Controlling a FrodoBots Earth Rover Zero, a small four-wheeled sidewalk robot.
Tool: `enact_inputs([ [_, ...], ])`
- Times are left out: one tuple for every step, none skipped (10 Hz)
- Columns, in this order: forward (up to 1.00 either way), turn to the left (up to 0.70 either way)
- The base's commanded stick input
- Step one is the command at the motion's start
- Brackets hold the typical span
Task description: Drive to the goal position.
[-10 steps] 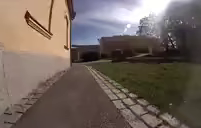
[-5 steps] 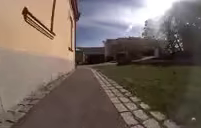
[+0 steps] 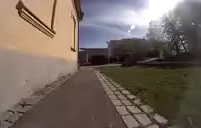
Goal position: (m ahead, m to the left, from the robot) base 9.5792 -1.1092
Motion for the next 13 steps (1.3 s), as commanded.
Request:
enact_inputs([
  [0.7,0.18],
  [0.7,0.26],
  [0.7,0.34],
  [0.7,0.16],
  [0.7,0.07],
  [0.7,0.0],
  [0.7,0.0],
  [0.7,0.0],
  [0.7,0.0],
  [0.64,0.0],
  [0.5,0.46],
  [0.5,0.15],
  [0.5,0.0],
])
